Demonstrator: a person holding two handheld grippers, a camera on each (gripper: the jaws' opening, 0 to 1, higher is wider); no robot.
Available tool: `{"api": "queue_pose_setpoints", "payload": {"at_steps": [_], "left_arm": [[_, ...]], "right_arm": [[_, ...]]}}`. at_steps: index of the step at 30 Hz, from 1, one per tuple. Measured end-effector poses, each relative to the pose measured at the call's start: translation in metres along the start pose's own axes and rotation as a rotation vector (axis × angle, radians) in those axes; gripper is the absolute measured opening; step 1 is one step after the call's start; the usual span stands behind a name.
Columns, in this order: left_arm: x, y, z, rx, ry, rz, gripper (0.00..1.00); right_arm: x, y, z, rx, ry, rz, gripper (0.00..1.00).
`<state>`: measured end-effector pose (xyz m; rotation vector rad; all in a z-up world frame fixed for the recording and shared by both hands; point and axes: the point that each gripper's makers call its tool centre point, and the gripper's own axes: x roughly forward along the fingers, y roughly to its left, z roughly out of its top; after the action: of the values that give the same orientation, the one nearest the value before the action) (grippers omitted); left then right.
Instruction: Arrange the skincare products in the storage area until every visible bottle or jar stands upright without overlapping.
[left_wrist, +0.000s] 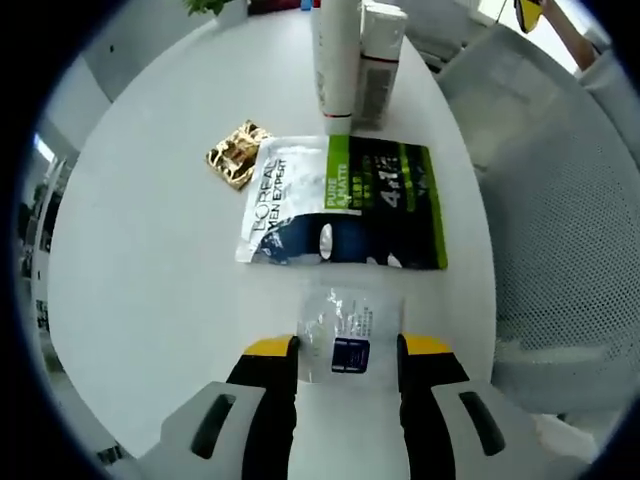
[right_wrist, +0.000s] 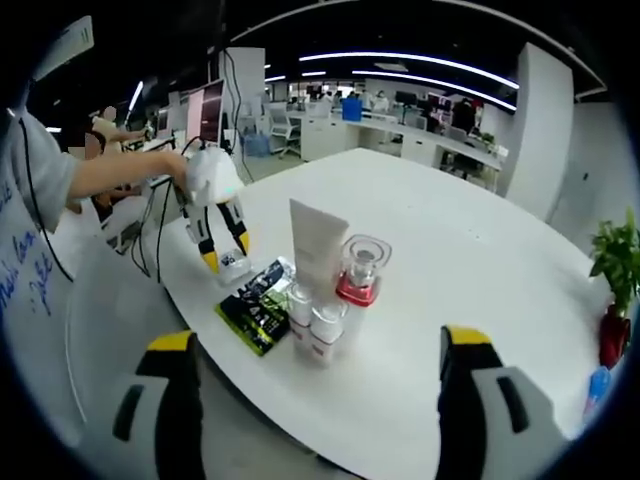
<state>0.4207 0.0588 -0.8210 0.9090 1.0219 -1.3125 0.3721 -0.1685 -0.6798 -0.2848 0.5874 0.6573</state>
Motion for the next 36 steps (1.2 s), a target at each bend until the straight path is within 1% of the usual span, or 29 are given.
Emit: {"api": "queue_pose_setpoints", "payload": {"at_steps": [11,16,19,25,36], "left_arm": [[0.004,-0.01,0.002,-0.031,-0.029,-0.002,0.37],[0.005,-0.015,-0.001,-0.035,-0.02,-0.004,0.37],[0.003,-0.016,0.0,-0.052,-0.03,0.004,0.37],[0.002,-0.02,0.004,-0.05,-0.041,0.005,0.37],[0.006,-0.026,0.003,-0.06,-0.03,0.011,0.37]], "right_arm": [[0.003,0.003,0.0,-0.009,0.002,0.013,1.0],[0.003,0.004,0.0,-0.011,0.002,0.014,1.0],[0.003,0.005,0.0,-0.013,0.003,0.016,1.0],[0.003,0.008,0.001,-0.019,0.003,0.023,1.0],[0.0,0.011,0.0,-0.024,-0.002,0.027,1.0]]}}
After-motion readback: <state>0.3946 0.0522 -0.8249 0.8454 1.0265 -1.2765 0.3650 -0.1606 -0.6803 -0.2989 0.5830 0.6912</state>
